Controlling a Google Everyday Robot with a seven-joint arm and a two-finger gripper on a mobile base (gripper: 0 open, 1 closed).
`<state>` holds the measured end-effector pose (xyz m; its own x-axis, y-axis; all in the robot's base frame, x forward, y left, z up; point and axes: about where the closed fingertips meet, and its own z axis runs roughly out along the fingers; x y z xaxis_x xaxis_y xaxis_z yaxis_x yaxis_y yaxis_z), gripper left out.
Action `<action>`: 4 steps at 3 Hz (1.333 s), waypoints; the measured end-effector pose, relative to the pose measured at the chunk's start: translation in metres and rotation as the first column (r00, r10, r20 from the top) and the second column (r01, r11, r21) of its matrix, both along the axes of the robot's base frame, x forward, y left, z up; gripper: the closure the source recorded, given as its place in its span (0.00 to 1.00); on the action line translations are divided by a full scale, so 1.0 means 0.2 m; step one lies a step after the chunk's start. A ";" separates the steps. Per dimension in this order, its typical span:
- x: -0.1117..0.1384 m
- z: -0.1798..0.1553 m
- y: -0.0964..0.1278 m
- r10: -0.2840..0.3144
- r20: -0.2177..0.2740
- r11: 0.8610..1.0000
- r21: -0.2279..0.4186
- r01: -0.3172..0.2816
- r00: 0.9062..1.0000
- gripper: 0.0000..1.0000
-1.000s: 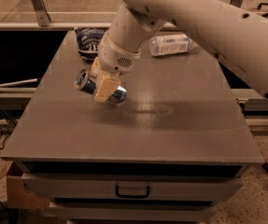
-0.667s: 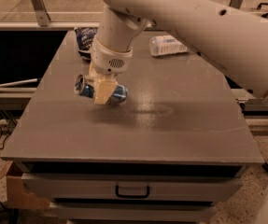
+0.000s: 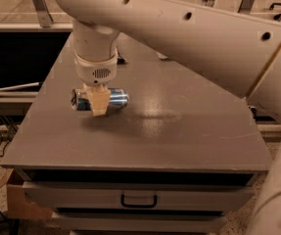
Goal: Knock redbull can over
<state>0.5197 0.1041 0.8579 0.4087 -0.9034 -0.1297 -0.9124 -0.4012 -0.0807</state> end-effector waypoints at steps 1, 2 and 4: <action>-0.04 -0.01 0.05 0.010 0.000 1.000 -0.018 -0.010 1.000 0.85; -0.07 -0.02 0.10 0.022 -0.008 1.000 -0.021 -0.022 1.000 0.61; -0.11 -0.04 0.15 0.039 -0.031 0.999 -0.005 -0.039 0.999 0.14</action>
Offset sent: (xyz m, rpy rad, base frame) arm -0.0223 0.0300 -0.0075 -0.0285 0.0284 0.0396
